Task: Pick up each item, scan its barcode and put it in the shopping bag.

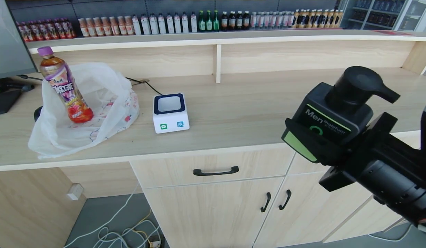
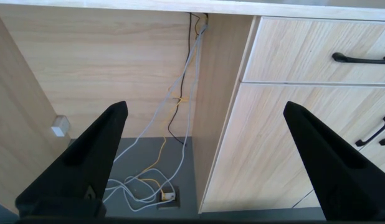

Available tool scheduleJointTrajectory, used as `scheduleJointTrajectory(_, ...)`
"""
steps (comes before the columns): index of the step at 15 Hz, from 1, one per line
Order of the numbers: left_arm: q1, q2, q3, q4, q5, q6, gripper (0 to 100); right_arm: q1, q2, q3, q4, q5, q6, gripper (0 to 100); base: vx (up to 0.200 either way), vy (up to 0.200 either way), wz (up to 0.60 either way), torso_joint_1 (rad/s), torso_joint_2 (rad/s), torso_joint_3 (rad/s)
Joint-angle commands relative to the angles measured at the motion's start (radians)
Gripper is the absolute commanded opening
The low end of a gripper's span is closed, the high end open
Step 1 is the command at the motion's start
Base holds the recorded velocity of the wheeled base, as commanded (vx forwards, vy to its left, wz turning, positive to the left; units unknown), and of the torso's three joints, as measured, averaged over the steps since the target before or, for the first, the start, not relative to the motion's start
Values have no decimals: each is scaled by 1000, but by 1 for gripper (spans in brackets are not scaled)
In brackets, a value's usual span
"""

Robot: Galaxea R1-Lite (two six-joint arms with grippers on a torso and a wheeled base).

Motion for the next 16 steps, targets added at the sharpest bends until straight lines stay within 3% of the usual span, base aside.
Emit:
scheduleJointTrajectory(1, 0, 0, 0, 0, 0, 0, 100, 41, 0, 26, 1, 0, -90, 0, 0, 0, 0, 0, 0, 0)
scheduleJointTrajectory(6, 0, 0, 0, 0, 0, 0, 100, 117, 73, 24, -47, 0, -538, 0, 0, 0, 0, 0, 0, 0)
scheduleJointTrajectory(9, 0, 0, 0, 0, 0, 0, 100, 133, 170, 53, -220, 16, -676, 0, 0, 0, 0, 0, 0, 0)
scheduleJointTrajectory(11, 0, 0, 0, 0, 0, 0, 100, 134, 205, 58, -228, 53, -759, 0, 0, 0, 0, 0, 0, 0)
scheduleJointTrajectory(12, 0, 0, 0, 0, 0, 0, 100, 137, 205, 52, -228, 89, -894, 0, 0, 0, 0, 0, 0, 0)
scheduleJointTrajectory(16, 0, 0, 0, 0, 0, 0, 100, 165, 195, -5, -228, 157, -1129, 0, 0, 0, 0, 0, 0, 0)
